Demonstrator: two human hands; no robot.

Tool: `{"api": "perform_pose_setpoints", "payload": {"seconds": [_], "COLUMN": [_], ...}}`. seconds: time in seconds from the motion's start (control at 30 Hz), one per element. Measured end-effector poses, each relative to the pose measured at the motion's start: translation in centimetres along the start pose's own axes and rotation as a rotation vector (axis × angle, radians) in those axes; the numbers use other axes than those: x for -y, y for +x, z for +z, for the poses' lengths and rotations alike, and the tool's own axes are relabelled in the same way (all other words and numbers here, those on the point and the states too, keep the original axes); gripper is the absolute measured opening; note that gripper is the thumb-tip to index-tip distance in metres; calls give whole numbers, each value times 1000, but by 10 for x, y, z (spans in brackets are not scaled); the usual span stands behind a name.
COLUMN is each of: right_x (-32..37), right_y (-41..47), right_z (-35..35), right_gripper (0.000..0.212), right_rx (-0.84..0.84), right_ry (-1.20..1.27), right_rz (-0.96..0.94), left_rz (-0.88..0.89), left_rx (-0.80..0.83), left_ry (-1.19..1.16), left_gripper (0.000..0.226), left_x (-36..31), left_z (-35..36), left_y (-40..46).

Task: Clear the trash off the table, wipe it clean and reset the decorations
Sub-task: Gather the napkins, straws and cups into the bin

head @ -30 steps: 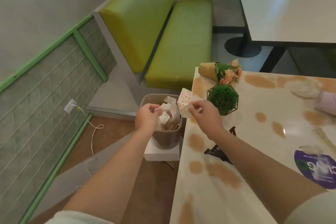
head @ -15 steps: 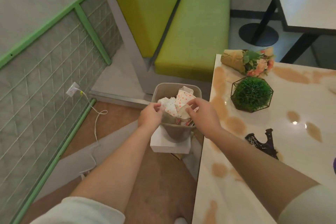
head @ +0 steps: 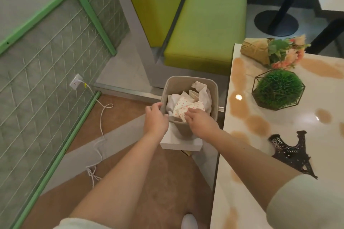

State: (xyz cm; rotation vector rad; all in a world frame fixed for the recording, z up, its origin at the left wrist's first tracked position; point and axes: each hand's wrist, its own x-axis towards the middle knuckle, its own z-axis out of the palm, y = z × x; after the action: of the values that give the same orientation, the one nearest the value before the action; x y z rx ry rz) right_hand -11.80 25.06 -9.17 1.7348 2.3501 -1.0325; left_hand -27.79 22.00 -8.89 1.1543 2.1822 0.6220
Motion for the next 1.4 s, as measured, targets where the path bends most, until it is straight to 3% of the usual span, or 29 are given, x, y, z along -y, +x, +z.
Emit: {"api": "perform_pose_setpoints", "payload": {"seconds": [0.23, 0.53, 0.8, 1.1, 1.4], "right_x": [8, -3, -15, -92, -220], "right_y": [-3, -36, -118, -230, -381], "right_z": [-14, -42, -103, -147, -156], "right_gripper": [40, 33, 24, 24, 26], "right_rx": [192, -154, -385, -527, -576], "right_ry": [-249, 211, 461, 498, 498], "right_rz": [81, 138, 136, 228, 391], "left_rz": [-3, 78, 217, 462, 617], "left_rx": [-1, 12, 32, 174, 334], "left_ry": [87, 329, 286, 214, 168], "left_gripper": [46, 51, 31, 27, 34], "left_x": [5, -17, -83, -179, -254], "left_z": [-2, -19, -13, 37, 132], "left_y": [-2, -24, -72, -163, -315]}}
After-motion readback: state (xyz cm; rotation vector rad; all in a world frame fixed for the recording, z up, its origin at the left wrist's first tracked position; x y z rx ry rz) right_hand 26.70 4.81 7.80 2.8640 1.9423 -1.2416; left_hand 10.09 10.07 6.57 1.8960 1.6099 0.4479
